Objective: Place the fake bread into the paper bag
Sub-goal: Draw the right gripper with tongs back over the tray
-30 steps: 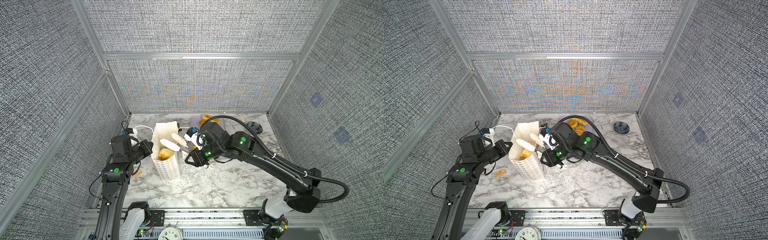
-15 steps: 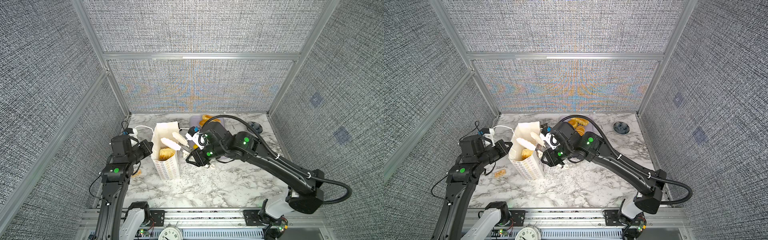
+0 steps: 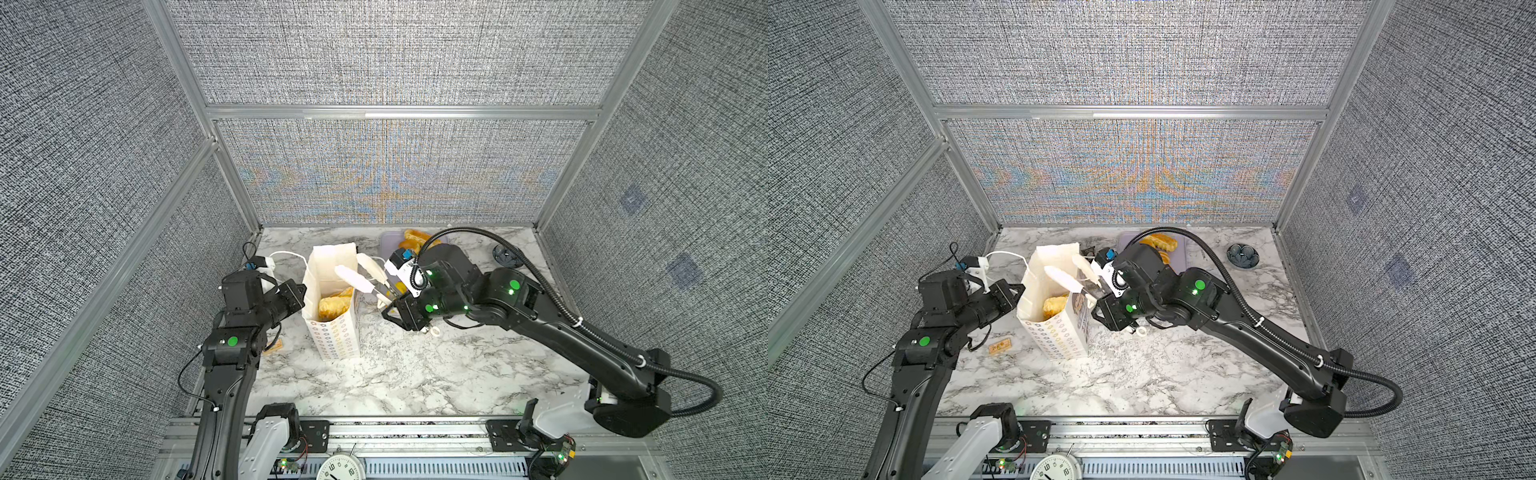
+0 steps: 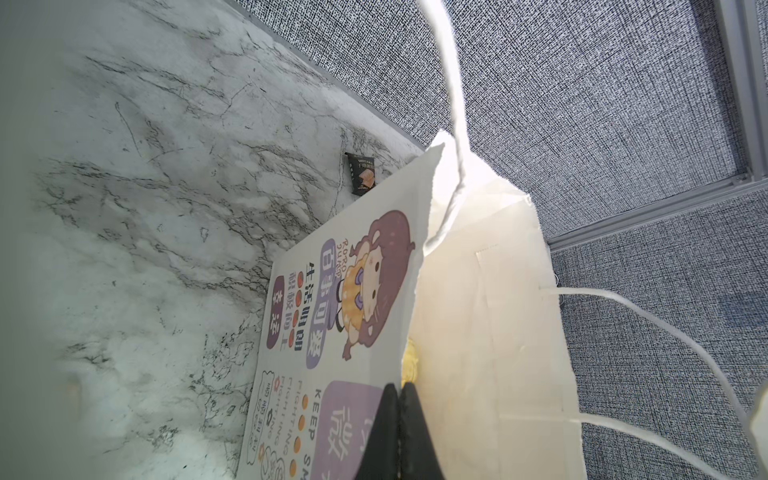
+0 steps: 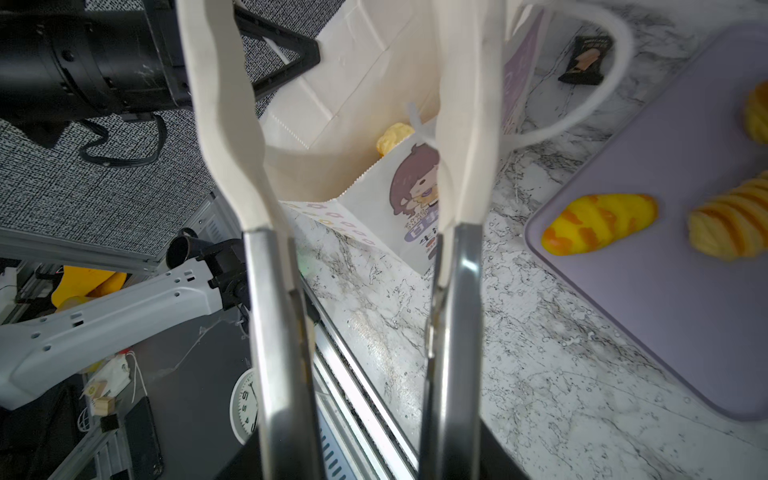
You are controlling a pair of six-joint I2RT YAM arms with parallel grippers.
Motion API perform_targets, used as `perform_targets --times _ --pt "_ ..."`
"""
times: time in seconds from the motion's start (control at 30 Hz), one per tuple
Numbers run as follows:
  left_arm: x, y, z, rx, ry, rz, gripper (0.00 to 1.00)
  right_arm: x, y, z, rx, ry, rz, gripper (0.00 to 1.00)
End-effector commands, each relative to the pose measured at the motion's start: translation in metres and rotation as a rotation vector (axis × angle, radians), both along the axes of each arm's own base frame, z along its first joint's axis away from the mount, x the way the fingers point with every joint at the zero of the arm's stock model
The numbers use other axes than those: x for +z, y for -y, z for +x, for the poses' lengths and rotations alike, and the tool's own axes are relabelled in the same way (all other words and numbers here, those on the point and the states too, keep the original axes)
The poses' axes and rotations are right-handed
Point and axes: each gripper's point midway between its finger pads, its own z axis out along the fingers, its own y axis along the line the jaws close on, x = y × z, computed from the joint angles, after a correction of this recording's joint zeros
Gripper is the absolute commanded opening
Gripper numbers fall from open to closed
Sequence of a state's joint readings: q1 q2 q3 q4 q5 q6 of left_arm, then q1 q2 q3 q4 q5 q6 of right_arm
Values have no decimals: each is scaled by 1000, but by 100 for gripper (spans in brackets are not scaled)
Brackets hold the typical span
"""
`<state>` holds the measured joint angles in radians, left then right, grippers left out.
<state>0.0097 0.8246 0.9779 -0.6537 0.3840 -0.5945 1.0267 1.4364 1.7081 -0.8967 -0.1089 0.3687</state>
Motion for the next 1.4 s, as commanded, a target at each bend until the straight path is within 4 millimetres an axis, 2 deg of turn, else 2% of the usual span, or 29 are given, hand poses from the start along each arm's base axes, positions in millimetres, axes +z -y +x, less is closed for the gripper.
perform_targets --times 0.0,0.1,0.27,0.4,0.57,0.73,1.13,1.37 --pt "5 -1 2 -2 24 7 0 18 9 16 -82 95 48 48" --pt "5 -1 2 -1 24 7 0 22 28 26 -169 125 60 48" --pt "3 -1 2 -3 22 8 0 14 61 44 -306 105 70 48" --pt "4 -1 3 -3 24 8 0 -2 78 54 -377 50 62 48" --pt "3 0 2 -4 21 7 0 -27 89 62 -416 -42 71 48" --pt "4 0 3 -3 24 5 0 -58 90 68 -430 -151 63 48" --pt "2 0 4 -4 21 8 0 -128 72 75 -410 -381 85 48" --pt "1 0 5 -5 18 10 0 -160 59 75 -393 -477 73 48"
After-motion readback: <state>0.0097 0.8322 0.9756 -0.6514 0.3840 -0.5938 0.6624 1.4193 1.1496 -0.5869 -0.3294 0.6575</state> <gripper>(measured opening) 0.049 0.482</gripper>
